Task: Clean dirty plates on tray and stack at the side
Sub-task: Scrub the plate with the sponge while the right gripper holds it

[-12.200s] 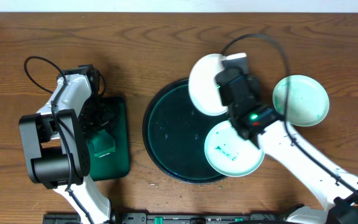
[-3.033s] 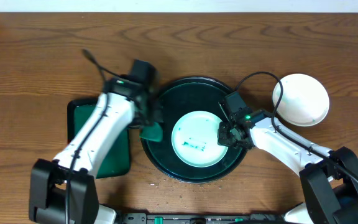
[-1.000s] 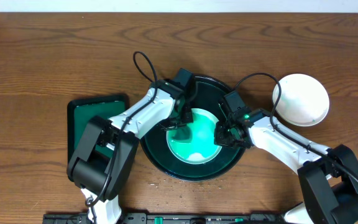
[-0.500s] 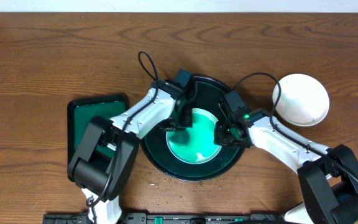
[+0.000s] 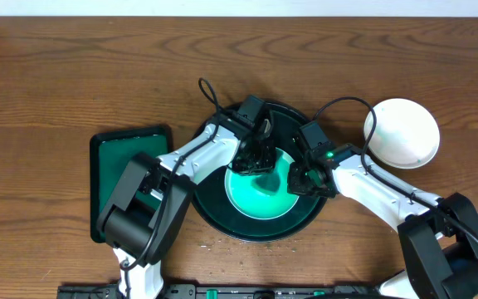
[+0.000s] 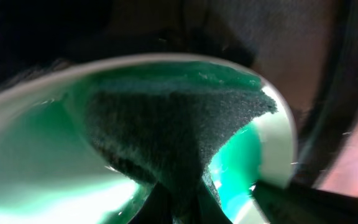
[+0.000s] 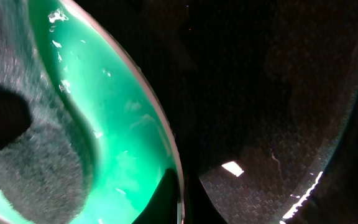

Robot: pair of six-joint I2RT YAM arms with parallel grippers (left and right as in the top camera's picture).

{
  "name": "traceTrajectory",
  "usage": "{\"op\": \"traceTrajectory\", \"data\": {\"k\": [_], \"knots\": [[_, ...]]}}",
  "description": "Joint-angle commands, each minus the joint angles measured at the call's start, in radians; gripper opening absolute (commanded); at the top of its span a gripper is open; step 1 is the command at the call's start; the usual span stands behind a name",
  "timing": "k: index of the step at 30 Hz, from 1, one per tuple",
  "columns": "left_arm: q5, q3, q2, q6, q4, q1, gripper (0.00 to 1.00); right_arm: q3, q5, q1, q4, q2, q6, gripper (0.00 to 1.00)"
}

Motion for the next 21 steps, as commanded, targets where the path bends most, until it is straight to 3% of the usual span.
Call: {"op": "traceTrajectory", "data": {"k": [1,7,15,21], "knots": [[0.033,-0.013,0.054,-0.086,0.127,0.053,0.07,-0.017,0.026,0.002,-0.022,0.032,-0.002,0.01],[-0.160,-0.013,0.054,-0.118,0.110,0.148,0.07,-0.017,0.026,0.003,-0.034,0.032,-0.002,0.01],[-0.619,-0.013,0.054,-0.171,-0.202,0.183,0.07,-0.017,0.026,0.002,-0.036,0.032,-0.002,0.01],[-0.662,-0.012,0.054,-0.192,-0.318,0.178,0.07,-0.017,0.026,0.002,-0.035,0.032,-0.002,0.01]]}}
